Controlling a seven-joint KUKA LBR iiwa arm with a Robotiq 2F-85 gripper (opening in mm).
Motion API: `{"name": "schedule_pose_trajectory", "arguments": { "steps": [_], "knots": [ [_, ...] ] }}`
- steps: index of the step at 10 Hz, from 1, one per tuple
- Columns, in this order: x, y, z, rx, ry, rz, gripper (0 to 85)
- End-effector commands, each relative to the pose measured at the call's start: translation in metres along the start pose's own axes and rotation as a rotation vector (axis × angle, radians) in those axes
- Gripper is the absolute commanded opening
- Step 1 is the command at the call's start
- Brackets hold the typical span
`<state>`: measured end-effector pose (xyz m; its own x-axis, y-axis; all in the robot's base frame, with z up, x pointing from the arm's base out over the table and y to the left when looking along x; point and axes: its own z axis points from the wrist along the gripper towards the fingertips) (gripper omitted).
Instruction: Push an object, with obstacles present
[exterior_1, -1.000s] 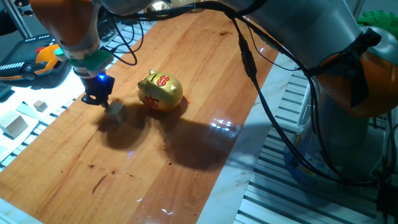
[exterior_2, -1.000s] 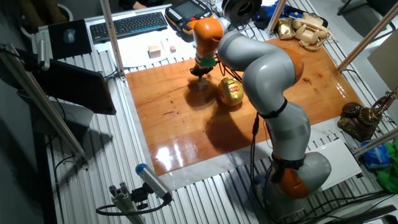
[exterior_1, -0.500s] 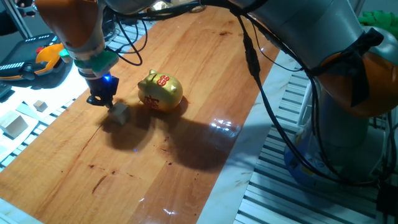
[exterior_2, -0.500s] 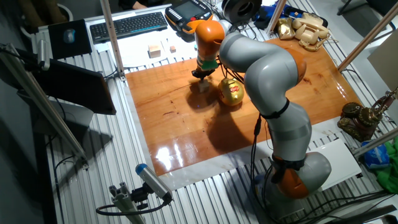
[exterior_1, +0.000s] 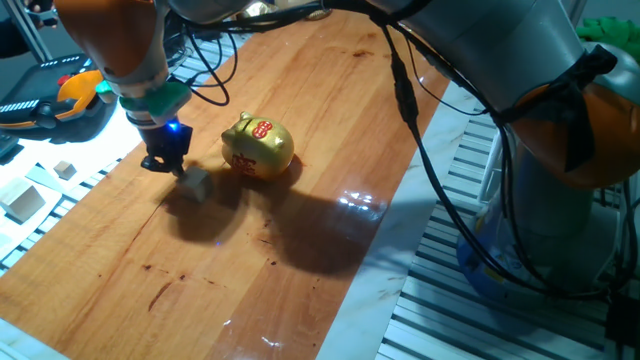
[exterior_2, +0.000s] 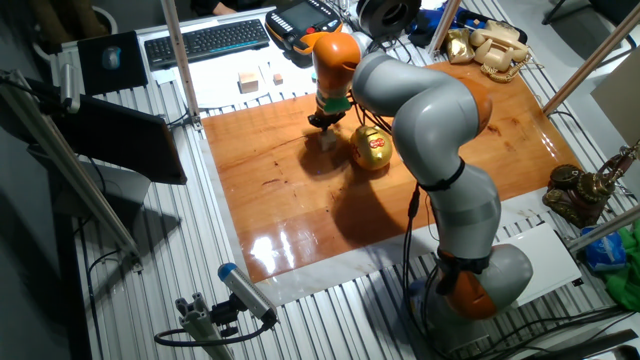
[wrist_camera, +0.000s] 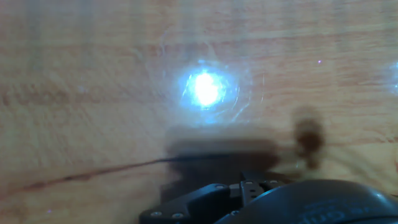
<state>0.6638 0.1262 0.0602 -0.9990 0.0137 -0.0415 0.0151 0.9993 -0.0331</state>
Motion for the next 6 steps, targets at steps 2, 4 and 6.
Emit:
{"name": "schedule_pose_trajectory", "arguments": {
  "steps": [2,4,6],
  "knots": [
    [0.004,-0.001,0.000,0.001,0.002,-0.008,0.0],
    [0.008,-0.001,0.003,0.003,-0.004,-0.005,0.0],
    [0.013,-0.002,0.004,0.001,-0.004,0.000,0.0]
  ]
}}
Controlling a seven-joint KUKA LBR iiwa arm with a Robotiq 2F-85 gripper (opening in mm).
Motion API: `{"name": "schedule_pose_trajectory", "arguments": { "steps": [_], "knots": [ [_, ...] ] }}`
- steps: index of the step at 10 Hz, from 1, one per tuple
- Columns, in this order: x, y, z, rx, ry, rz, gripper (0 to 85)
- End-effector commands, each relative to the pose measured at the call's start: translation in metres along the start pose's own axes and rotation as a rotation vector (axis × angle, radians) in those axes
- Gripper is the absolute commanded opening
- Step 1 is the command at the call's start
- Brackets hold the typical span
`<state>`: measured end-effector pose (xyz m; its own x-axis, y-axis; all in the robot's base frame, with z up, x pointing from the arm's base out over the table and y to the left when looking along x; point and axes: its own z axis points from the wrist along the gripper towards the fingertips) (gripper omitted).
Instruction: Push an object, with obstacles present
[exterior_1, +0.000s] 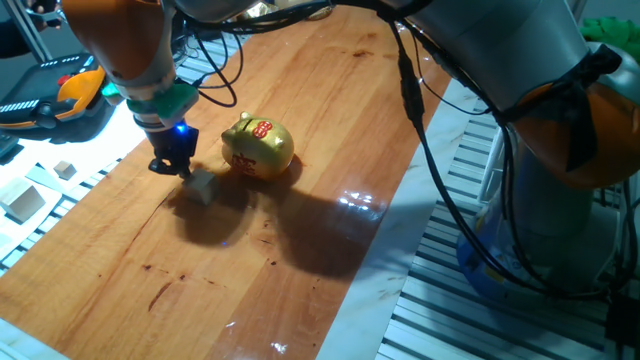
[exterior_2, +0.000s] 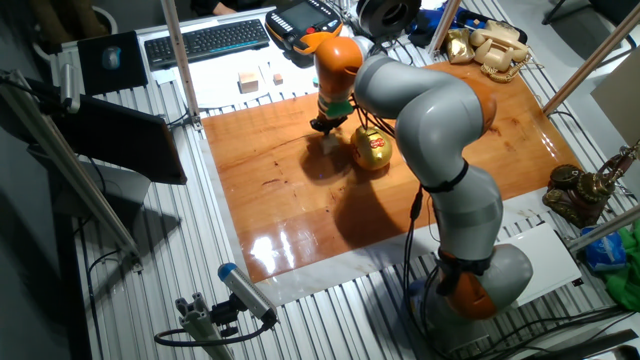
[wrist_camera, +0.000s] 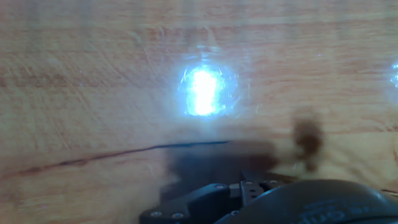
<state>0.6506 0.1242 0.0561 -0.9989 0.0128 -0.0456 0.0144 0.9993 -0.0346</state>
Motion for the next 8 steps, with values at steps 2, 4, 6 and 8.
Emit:
{"name": "schedule_pose_trajectory", "arguments": {
  "steps": [2,4,6,8],
  "knots": [
    [0.004,0.000,0.001,-0.003,0.003,-0.004,0.0],
    [0.009,0.002,0.001,-0.018,0.016,0.018,0.0],
    [0.013,0.003,0.000,-0.016,0.029,0.053,0.0],
    [0.017,0.004,-0.002,-0.006,0.031,0.067,0.0]
  ]
}}
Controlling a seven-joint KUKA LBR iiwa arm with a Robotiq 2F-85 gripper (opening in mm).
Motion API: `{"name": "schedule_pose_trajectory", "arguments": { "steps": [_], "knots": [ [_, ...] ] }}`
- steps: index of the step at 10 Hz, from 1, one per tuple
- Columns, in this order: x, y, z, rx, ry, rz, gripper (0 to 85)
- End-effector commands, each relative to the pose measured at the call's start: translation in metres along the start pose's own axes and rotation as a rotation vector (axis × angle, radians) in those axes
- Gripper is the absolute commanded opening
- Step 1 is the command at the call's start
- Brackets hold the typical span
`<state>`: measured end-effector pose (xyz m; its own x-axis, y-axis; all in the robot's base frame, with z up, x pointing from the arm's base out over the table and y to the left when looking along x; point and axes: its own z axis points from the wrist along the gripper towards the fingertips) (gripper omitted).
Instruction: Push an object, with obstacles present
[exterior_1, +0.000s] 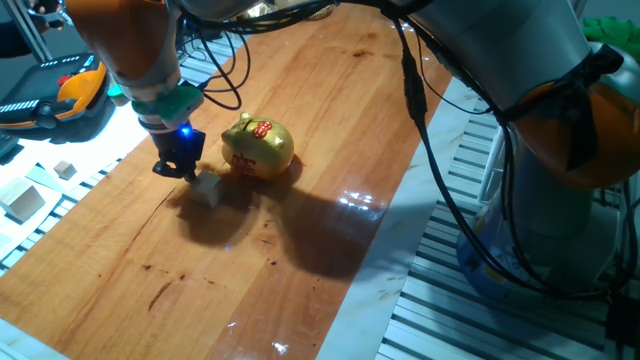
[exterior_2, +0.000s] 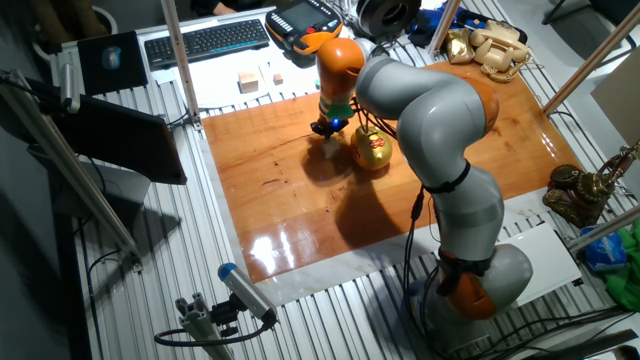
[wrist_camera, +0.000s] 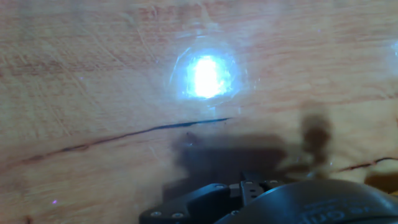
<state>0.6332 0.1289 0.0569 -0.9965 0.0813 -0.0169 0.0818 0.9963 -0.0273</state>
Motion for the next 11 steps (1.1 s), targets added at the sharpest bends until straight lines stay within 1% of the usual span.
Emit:
{"name": "schedule_pose_trajectory", "arguments": {
  "steps": [1,4,8,11],
  "knots": [
    [0.002,0.000,0.000,0.002,0.002,0.005,0.0],
    [0.008,-0.001,-0.001,0.002,0.013,0.030,0.0],
    [0.015,0.002,-0.001,0.013,0.005,0.010,0.0],
    [0.021,0.004,0.000,0.012,0.002,0.002,0.0]
  ]
}}
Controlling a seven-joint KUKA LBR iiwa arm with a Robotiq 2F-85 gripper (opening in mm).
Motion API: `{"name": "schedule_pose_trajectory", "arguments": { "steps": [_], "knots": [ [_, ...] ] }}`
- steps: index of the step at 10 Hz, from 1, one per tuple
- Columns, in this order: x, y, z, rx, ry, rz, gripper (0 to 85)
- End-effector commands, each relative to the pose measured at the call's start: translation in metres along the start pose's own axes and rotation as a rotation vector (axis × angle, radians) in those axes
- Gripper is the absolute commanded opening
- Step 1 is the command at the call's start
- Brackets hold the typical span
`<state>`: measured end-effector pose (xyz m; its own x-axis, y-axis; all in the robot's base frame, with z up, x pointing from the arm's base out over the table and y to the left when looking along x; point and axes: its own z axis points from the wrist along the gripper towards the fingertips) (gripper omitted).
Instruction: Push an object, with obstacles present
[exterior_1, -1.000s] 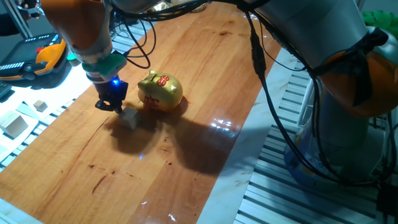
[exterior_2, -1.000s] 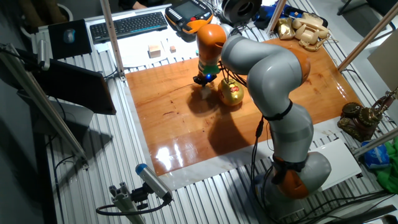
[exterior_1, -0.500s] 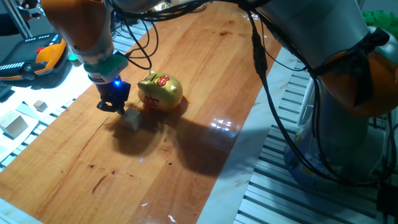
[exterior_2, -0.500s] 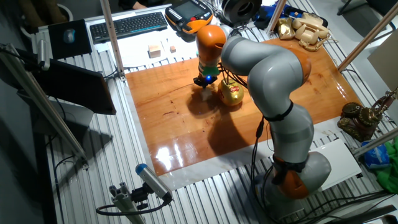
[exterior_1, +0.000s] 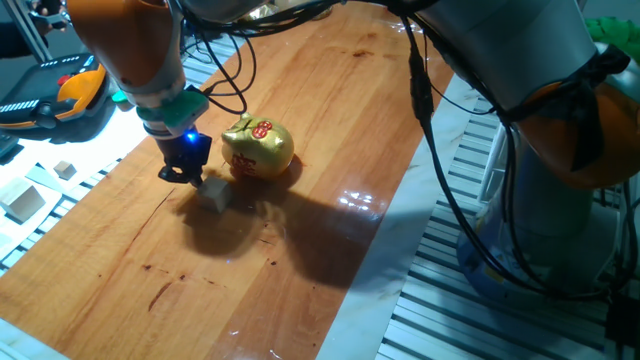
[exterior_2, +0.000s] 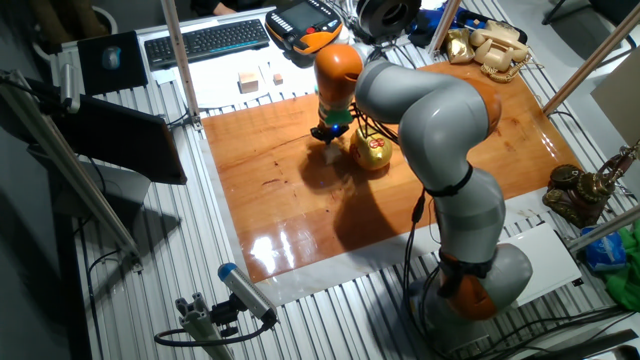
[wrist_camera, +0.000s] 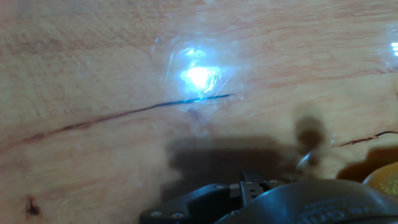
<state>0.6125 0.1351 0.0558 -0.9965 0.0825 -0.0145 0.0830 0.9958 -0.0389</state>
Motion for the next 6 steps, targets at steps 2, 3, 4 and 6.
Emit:
{"name": "schedule_pose_trajectory", "arguments": {
  "steps": [2,3,4,6],
  "knots": [
    [0.004,0.001,-0.001,0.000,0.003,-0.010,0.0],
    [0.005,0.001,-0.003,0.002,0.008,-0.018,0.0],
    [0.007,0.001,-0.004,0.008,0.007,-0.025,0.0],
    [0.013,0.002,-0.003,0.011,0.002,-0.024,0.0]
  ]
}}
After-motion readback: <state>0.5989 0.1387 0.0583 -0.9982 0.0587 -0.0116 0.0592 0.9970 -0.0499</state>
